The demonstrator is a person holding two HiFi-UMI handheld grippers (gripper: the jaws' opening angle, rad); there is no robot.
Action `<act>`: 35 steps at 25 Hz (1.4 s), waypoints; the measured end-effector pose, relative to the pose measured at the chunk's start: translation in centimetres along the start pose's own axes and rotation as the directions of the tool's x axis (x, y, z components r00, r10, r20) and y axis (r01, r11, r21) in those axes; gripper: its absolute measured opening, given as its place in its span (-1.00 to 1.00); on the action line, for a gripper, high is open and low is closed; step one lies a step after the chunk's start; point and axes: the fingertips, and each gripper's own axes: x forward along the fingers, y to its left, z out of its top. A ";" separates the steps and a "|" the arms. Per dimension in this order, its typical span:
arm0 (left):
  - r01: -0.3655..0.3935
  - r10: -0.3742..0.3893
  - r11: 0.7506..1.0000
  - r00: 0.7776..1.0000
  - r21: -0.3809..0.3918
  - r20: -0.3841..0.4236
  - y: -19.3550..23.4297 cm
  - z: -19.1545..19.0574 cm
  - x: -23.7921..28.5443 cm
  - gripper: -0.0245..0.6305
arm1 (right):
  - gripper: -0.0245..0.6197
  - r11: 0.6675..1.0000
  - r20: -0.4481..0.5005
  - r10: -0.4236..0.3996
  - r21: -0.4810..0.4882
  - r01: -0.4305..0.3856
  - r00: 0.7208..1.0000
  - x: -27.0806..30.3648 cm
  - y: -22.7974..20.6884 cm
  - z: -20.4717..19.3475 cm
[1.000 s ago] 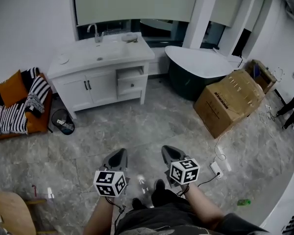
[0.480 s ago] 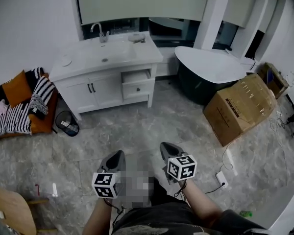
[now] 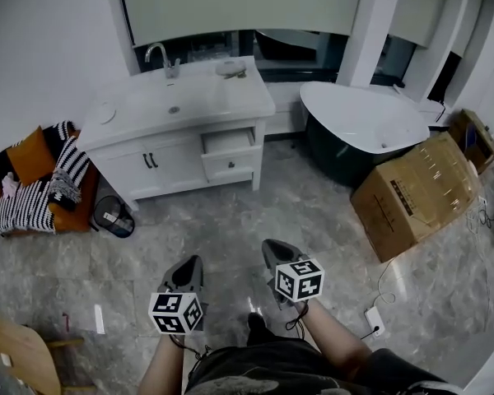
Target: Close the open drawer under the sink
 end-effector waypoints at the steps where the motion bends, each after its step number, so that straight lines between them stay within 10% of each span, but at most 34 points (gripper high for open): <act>1: -0.013 0.013 1.000 1.000 0.002 0.004 0.1 0.4 0.7 -0.88 | -0.84 1.000 -0.006 0.008 -0.001 -0.008 1.000 0.4 -0.6 0.2; 16: -0.059 0.059 0.998 0.998 -0.023 0.010 2.2 3.3 7.6 -0.88 | -0.84 0.999 -0.052 0.025 0.026 -0.024 0.998 6.0 -5.8 2.0; 35: 0.069 -0.072 0.997 0.993 -0.036 -0.098 15.4 7.3 24.1 -0.88 | -0.84 0.982 -0.112 -0.162 0.076 0.171 0.980 23.3 -10.4 6.9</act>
